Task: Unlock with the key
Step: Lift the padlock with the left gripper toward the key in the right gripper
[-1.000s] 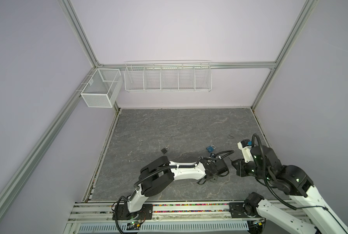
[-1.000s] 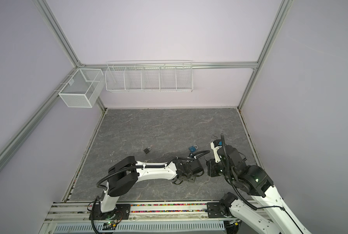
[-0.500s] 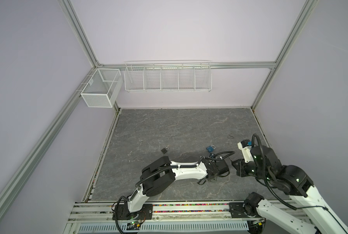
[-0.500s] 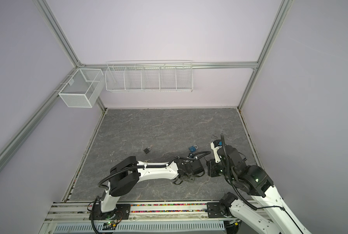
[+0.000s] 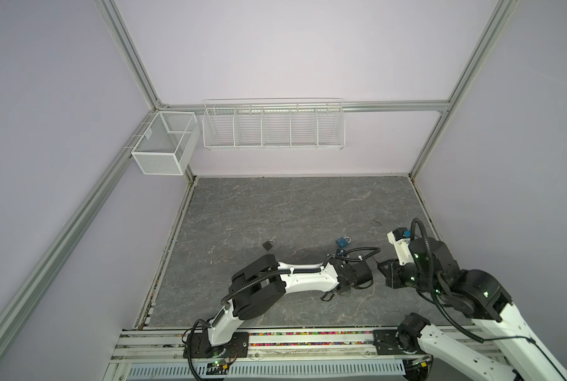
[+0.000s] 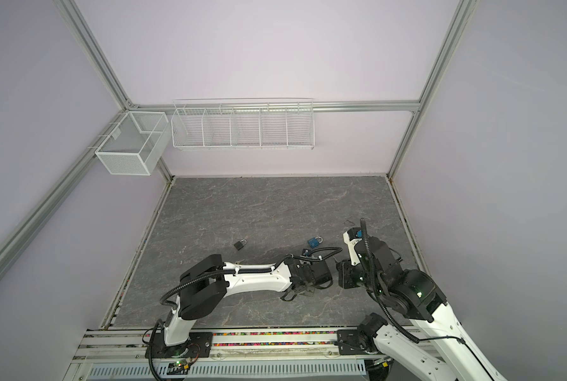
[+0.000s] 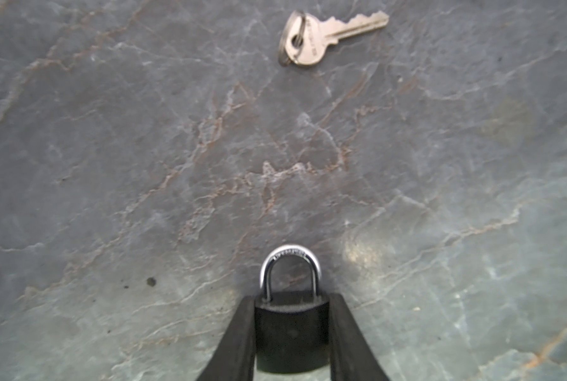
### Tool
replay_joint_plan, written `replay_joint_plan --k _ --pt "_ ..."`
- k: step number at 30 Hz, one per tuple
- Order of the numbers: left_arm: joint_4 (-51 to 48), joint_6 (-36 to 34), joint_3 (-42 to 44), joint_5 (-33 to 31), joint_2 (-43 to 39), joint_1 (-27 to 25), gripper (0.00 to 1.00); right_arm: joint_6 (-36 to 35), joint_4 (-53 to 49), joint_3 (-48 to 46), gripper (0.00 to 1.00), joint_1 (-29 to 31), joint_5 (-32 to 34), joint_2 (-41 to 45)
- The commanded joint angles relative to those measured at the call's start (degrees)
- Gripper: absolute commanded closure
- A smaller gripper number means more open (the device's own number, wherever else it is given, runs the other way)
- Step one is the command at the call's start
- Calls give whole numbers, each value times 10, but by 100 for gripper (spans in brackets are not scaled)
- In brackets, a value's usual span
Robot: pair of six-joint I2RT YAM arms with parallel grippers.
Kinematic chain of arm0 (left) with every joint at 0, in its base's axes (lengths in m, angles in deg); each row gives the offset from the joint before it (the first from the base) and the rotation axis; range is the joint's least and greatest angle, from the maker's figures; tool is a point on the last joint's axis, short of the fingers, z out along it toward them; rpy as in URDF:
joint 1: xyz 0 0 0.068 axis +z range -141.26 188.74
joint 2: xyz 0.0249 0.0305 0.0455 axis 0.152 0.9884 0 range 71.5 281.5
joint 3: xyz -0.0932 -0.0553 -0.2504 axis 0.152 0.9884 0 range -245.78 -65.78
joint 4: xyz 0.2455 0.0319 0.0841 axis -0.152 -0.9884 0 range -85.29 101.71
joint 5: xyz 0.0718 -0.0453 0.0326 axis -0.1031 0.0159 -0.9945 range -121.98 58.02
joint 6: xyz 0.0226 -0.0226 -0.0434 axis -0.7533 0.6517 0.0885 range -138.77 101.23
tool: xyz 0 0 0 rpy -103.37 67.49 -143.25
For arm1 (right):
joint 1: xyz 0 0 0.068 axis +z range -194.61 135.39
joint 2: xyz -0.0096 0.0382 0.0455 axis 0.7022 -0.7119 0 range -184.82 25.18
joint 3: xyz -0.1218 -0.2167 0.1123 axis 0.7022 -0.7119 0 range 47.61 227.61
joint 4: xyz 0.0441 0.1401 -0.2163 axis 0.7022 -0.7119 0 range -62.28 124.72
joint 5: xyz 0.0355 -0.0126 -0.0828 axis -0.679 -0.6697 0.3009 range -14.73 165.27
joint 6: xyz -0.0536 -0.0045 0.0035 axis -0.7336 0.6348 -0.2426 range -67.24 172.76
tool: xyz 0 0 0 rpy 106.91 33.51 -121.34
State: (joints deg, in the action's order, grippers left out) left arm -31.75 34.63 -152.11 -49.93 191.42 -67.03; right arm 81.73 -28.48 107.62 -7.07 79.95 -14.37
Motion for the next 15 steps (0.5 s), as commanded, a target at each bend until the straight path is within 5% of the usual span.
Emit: replay_joint_plan --k 1,15 --pt "-17 43 0 -38 -26 -1 81 6 1 -5 93 -3 -6 9" --pt "55 153 130 -50 -179 35 85 -9 27 -16 93 -2 -47 -16"
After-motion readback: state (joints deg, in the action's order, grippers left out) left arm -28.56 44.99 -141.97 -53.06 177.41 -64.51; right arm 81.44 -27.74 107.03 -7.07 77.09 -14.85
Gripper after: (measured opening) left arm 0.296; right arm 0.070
